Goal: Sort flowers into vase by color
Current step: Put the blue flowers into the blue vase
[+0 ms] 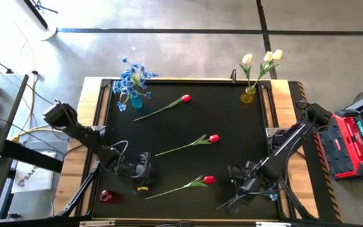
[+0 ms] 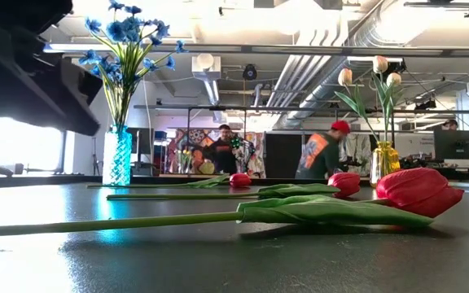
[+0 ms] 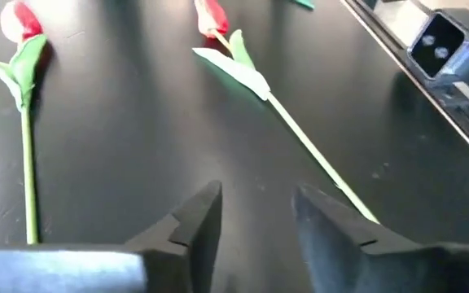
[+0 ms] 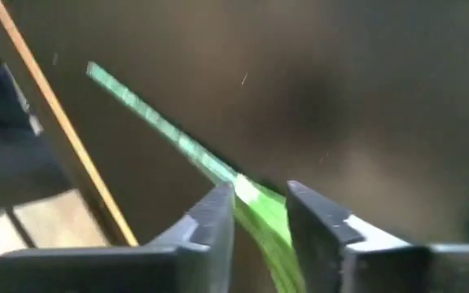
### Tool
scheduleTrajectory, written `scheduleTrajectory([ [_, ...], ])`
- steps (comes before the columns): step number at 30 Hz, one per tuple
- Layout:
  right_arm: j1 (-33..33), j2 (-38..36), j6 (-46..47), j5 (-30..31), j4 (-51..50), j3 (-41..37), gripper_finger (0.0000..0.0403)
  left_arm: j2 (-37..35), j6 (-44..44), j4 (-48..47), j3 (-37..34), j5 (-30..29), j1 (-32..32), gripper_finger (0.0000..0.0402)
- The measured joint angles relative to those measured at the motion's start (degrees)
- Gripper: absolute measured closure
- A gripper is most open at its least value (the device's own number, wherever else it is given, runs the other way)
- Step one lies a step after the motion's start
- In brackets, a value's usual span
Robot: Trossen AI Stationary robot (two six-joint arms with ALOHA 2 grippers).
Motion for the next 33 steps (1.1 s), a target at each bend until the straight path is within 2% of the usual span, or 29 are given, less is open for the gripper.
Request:
scheduleTrajectory([
  [6, 1.9, 0.0, -2.7, -2.0, -2.8, 0.0, 0.0206, 0.7, -0.9, 0.1, 1.1, -0.1, 0.3, 0.0216],
  [10, 3.9, 0.0, -3.3, -2.4, -2.7, 0.0, 0.0178, 0.7, -3.0, -0.5, 1.1, 0.2, 0.6, 0.0209],
  [17, 6.9, 0.0, -1.2, -5.8, -2.1, 0.0, 0.0188, 0.7, -4.6, -1.0, 1.1, 0.4, 0.6, 0.0209],
  [24, 10.4, 0.5, 1.8, 0.2, -2.8, 0.0, 0.0208, 0.7, -5.2, -0.9, 1.1, 0.4, 0.6, 0.0209],
  [27, 11.8, 2.5, 2.7, 0.5, -6.4, 0.0, 0.0208, 0.7, -5.6, -0.8, 1.1, 0.3, 0.6, 0.0209],
  [33, 12.8, 8.3, 0.0, -0.3, -4.4, 0.0, 0.0209, 0.7, -6.6, -0.9, 1.1, 0.2, 0.6, 0.0209],
])
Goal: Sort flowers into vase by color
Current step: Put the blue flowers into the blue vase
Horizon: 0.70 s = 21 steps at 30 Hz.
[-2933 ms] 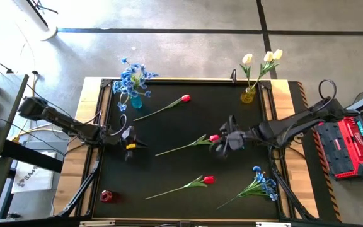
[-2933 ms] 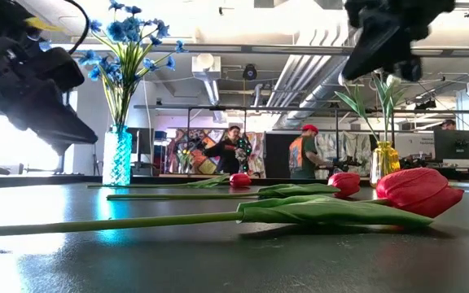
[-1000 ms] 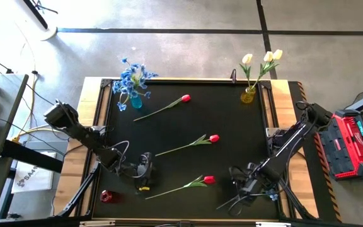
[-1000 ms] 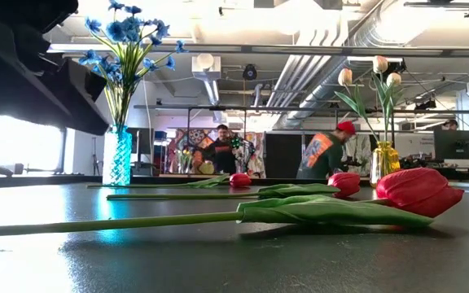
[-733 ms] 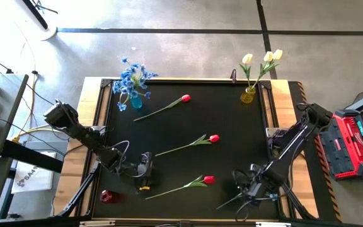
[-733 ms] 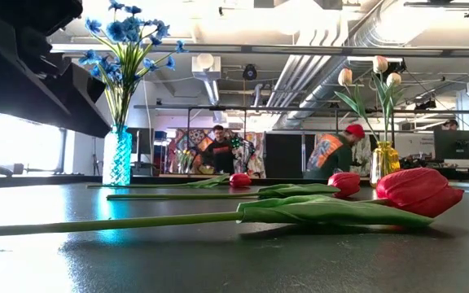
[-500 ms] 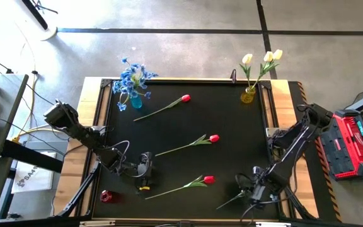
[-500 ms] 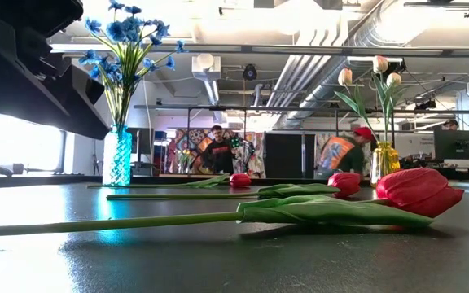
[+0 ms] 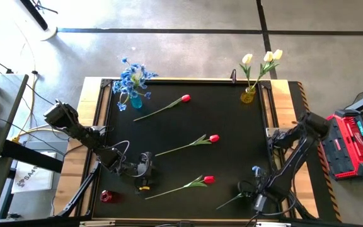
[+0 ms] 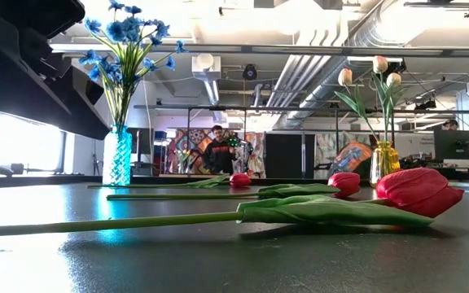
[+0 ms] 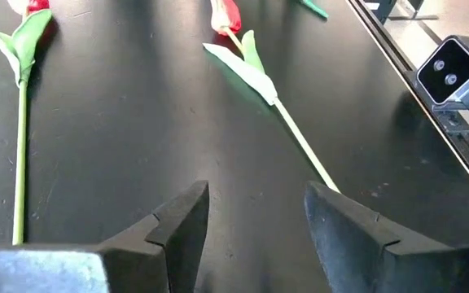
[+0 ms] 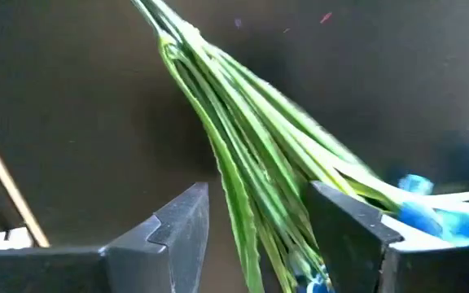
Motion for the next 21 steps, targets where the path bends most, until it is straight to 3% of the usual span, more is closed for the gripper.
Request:
scheduleTrajectory([
  [6, -0.5, 3.8, 0.6, -1.1, 0.7, 0.3, 0.0244, 0.0, -1.5, 0.1, 0.0, -1.4, 0.0, 0.0209],
  [12, -2.1, 4.5, -0.4, 0.4, -7.7, 4.4, 0.0374, 0.0, -5.9, 1.3, 0.0, -3.3, 0.2, 0.0209],
  [15, -2.9, 4.3, -3.8, 7.4, -15.8, 10.3, 0.0389, 0.0, -6.0, 3.6, 0.0, -3.0, 0.7, 0.0209],
  [18, -3.8, 4.3, -7.1, 18.6, -26.5, 15.9, 0.0383, -0.1, -6.0, 6.8, 0.0, -2.8, 1.7, 0.0209],
  [21, -5.0, 4.3, -14.4, 30.6, -30.8, 20.0, 0.0396, -0.1, -4.2, 10.1, 0.0, 0.2, 3.7, 0.0209],
])
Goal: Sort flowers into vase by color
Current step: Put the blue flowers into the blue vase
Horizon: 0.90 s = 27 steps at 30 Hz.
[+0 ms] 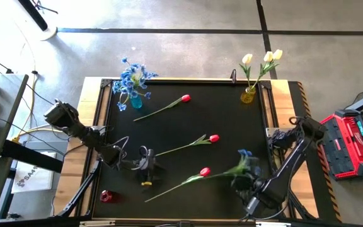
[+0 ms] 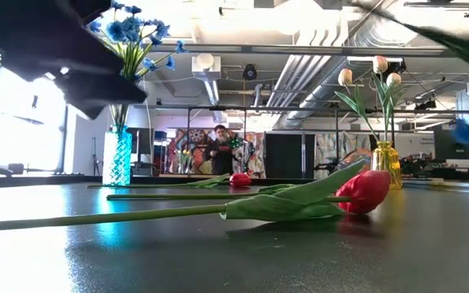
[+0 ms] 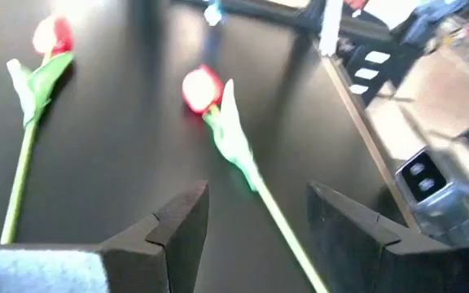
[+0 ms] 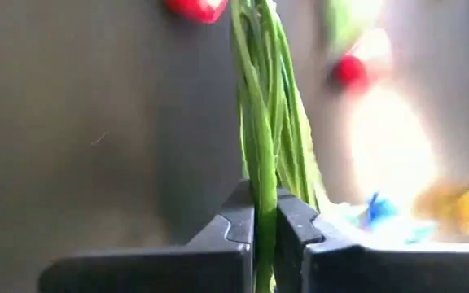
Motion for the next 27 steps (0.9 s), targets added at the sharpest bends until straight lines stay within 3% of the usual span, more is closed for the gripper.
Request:
scheduleTrajectory([
  [4, -3.8, 0.0, -12.7, 10.4, -2.3, 1.2, 0.0397, -0.8, 3.8, 3.0, 0.0, 5.5, 3.6, 0.0209],
  [11, -15.3, 0.0, -39.1, 19.0, -3.6, 0.1, 0.0401, -9.1, 8.2, 3.6, 0.1, 9.1, 12.9, 0.0209],
  [17, -25.1, 0.0, -60.7, 29.8, -2.7, 2.3, 0.0402, -17.0, 8.6, 1.2, 2.6, 21.7, 22.0, 0.0209],
  [20, -28.5, 0.0, -68.3, 35.2, -2.6, 5.7, 0.0402, -22.3, 8.8, -6.8, 7.3, 24.3, 23.5, 0.0214],
  [24, -31.3, -0.1, -81.4, 39.4, 1.0, 11.7, 0.0402, -26.9, 9.5, -25.6, 15.8, 20.0, 24.6, 0.0225],
  [27, -32.6, -0.1, -91.7, 40.4, 6.0, 16.3, 0.0402, -27.6, 9.8, -31.9, 20.9, 18.9, 25.1, 0.0227],
])
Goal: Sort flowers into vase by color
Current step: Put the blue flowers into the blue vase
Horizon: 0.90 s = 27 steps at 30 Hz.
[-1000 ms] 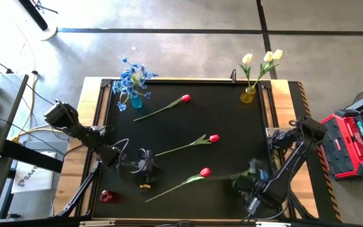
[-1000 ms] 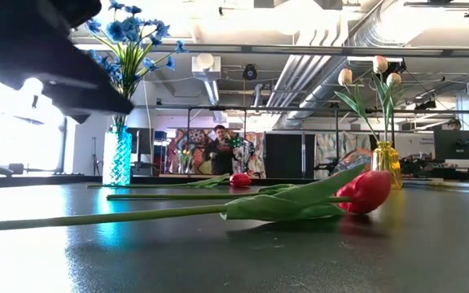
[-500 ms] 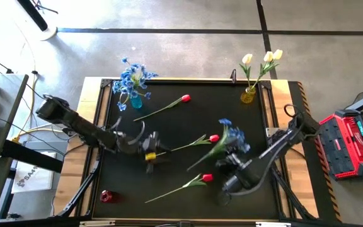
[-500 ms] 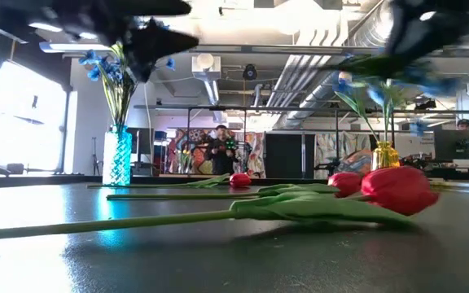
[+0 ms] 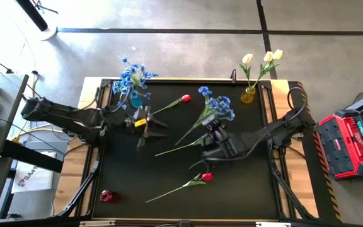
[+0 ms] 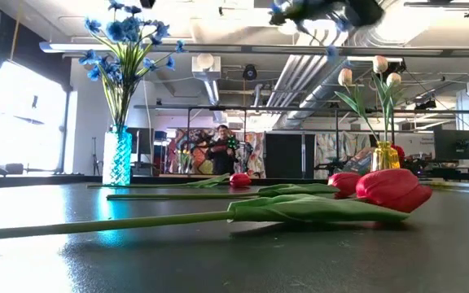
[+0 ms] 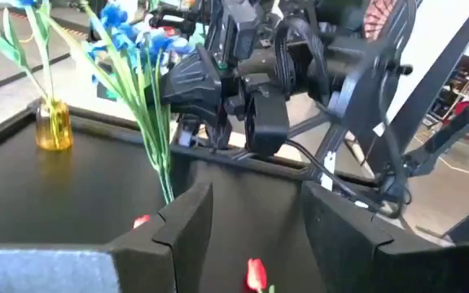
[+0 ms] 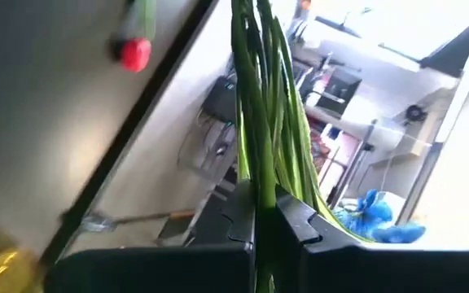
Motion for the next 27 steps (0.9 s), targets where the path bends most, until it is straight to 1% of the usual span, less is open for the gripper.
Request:
scheduleTrajectory([
  [2, -0.7, 0.0, -5.7, 0.1, 4.9, 2.6, 0.0402, 0.3, -0.2, -1.1, 2.4, 0.1, 0.1, 0.0227],
  [5, -1.4, 0.0, -11.7, 0.0, 12.1, 5.3, 0.0403, 1.3, 0.4, -2.9, 4.2, 0.2, 0.2, 0.0227],
  [9, -1.7, 0.0, -18.3, -0.5, 19.4, 6.8, 0.0403, 2.3, -0.5, -3.3, 4.5, -0.7, 0.4, 0.0227],
  [14, -1.7, 0.0, -23.9, -2.3, 23.9, 6.8, 0.0403, 3.5, -3.8, -4.6, 4.5, -1.5, 1.6, 0.0227],
  [16, -1.7, 0.0, -25.1, -3.4, 25.0, 6.8, 0.0403, 4.0, -4.7, -3.9, 4.5, -0.4, 2.0, 0.0227],
  [19, -1.7, 0.0, -27.2, -5.0, 26.8, 6.8, 0.0403, 5.3, -5.1, -2.0, 4.5, 5.0, 2.9, 0.0228],
  [21, -1.7, 0.0, -28.8, -6.5, 28.3, 6.8, 0.0403, 6.5, -7.1, -0.4, 4.5, 6.8, 3.5, 0.0229],
  [24, -1.7, 0.0, -31.7, -9.6, 30.8, 6.8, 0.0403, 7.4, -8.5, 1.2, 4.5, 7.9, 4.2, 0.0229],
  [27, -1.7, 0.0, -35.0, -10.4, 33.6, 6.8, 0.0403, 7.7, -9.4, 2.5, 4.5, 8.0, 4.5, 0.023],
])
